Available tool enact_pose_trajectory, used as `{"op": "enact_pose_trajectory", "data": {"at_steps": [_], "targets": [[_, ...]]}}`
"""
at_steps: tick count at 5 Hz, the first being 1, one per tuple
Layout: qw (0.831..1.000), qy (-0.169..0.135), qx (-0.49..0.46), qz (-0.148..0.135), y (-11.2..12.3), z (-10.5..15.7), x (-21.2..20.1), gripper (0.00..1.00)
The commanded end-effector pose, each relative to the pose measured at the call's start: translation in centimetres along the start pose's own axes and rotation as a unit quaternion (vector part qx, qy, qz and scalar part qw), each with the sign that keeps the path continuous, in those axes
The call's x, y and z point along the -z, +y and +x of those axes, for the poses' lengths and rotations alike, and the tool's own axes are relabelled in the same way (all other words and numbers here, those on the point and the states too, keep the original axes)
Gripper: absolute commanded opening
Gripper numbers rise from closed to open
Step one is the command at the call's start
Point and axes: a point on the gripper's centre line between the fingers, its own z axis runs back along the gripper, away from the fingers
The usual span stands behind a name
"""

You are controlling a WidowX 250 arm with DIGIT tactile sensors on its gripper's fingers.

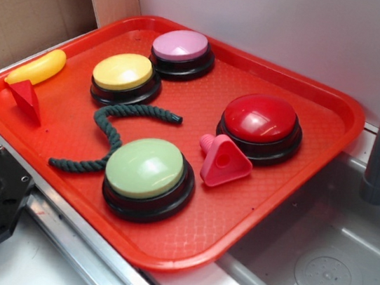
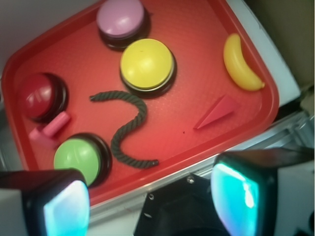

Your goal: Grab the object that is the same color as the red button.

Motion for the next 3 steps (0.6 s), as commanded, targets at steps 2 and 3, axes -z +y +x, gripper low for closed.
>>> {"op": "enact_pose_trajectory", "data": {"at_steps": [2,3], "targets": [[0.987,-0.076,-0.139,0.029,4.8,1.8,5.7,1.00],[0.986,-0.078,-0.143,0.047,5.7,2.6,8.4,1.00]]}}
